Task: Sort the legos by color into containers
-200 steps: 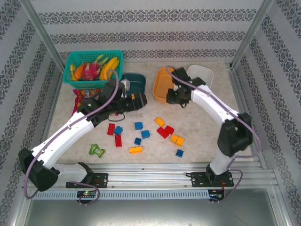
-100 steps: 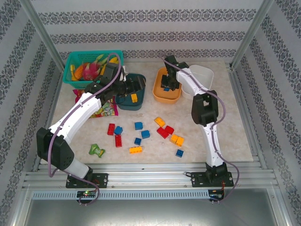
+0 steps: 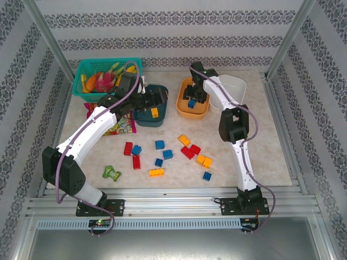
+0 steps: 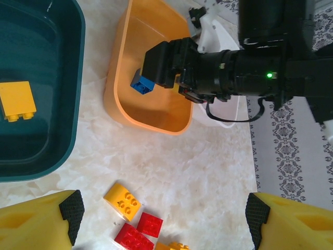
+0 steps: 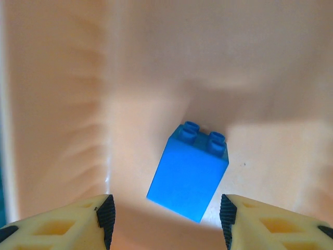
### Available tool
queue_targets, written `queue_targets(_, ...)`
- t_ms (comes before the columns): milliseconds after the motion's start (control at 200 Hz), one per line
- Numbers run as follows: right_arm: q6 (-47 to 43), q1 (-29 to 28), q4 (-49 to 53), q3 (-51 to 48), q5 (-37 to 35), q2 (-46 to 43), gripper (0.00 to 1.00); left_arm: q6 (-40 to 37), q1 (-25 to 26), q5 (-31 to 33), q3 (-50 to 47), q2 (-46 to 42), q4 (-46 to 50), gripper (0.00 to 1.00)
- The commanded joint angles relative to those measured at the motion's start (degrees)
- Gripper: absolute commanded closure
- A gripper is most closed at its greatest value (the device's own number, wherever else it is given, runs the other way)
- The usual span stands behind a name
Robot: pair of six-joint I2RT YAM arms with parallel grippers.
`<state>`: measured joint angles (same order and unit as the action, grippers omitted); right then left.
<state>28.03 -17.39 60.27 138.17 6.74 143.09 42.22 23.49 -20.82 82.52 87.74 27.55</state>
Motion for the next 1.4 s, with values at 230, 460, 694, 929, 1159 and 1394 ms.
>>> queue_targets(230,-1.92,-1.52,-3.62,-10.71,-1.47,-25.61,0.42,-1.51,-0.7,0.72,0.34,-7.13,5.36,0.16)
queue_targets(460,-2.02,-4.18,-7.8,-26.82,-2.09,-43.14,0.43,-2.51,-0.72,1.22,-0.37,-11.3,9.91,0.16)
queue_targets(694,-0.94,-6.58,-10.47,-44.6,-2.07,-60.06,0.42,-4.41,-0.65,0.45,-1.86,-15.33,14.68,0.17)
queue_targets(929,0.31,-9.16,-8.82,-56.03,-1.91,-71.35,0.42,-4.35,-0.24,-0.87,-6.84,-19.72,17.46,0.2)
queue_targets(1159,0.57,-13.72,-9.13,-64.92,0.45,-77.76,0.42,-1.43,2.79,0.36,-14.16,-23.7,18.23,0.25)
queue_targets(1394,1.07,-22.0,-15.07,-78.84,3.44,-83.06,0.41,1.74,10.57,2.93,-21.98,-23.55,18.56,0.3)
